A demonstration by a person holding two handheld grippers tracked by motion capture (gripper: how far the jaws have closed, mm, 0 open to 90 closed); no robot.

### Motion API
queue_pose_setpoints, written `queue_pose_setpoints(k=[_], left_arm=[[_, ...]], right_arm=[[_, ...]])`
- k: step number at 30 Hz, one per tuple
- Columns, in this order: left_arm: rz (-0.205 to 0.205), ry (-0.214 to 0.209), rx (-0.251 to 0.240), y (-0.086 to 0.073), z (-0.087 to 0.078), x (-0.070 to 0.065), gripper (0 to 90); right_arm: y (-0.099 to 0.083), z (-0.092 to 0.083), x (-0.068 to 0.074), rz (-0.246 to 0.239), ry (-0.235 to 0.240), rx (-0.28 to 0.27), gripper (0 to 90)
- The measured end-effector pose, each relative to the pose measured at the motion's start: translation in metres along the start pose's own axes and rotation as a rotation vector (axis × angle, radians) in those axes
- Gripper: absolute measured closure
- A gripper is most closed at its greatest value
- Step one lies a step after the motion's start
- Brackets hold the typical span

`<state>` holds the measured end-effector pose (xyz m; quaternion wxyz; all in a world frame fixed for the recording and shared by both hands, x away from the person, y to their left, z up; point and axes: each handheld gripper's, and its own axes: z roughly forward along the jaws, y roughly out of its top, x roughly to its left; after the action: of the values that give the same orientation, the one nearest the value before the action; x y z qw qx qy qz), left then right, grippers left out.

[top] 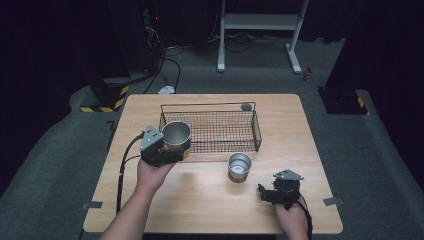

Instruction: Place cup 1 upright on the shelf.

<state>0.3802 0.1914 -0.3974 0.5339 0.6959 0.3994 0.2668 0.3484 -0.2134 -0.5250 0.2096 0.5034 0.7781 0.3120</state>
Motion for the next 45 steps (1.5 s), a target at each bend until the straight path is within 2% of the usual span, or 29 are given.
queue_pose_setpoints(k=[4, 5, 12, 14, 20, 27, 32, 36, 45], left_arm=[[-0.008, 0.007, 0.006, 0.002, 0.001, 0.002, 13.4], [-0.026, 0.008, 0.002, 0.004, 0.002, 0.004, 13.4], [-0.019, 0.018, 0.001, 0.012, 0.007, 0.011, 13.4], [-0.030, 0.025, 0.005, 0.015, 0.010, 0.014, 13.4], [-0.032, 0.040, 0.006, 0.017, 0.014, 0.018, 13.4], [-0.058, 0.064, 0.002, 0.016, 0.023, 0.023, 13.4], [-0.053, 0.069, 0.015, 0.017, 0.029, 0.024, 13.4], [-0.030, 0.062, 0.033, 0.021, 0.037, 0.022, 13.5], [-0.004, 0.048, 0.045, 0.025, 0.041, 0.023, 13.5]], right_arm=[[-0.001, -0.001, 0.001, 0.007, 0.000, -0.001, 8.8], [-0.001, -0.001, 0.001, 0.005, 0.000, 0.001, 8.8], [-0.001, -0.001, 0.000, 0.002, 0.003, 0.002, 8.7], [-0.001, -0.001, 0.000, 0.002, 0.003, 0.002, 8.7], [-0.001, -0.001, 0.000, 0.002, 0.003, 0.002, 8.7], [-0.001, -0.001, 0.000, 0.001, 0.003, 0.002, 8.7], [-0.001, -0.001, 0.001, 0.002, 0.003, 0.001, 8.7], [-0.001, -0.001, 0.001, 0.001, 0.003, 0.002, 8.7], [0.000, 0.000, 0.000, -0.002, 0.006, -0.002, 8.7]])
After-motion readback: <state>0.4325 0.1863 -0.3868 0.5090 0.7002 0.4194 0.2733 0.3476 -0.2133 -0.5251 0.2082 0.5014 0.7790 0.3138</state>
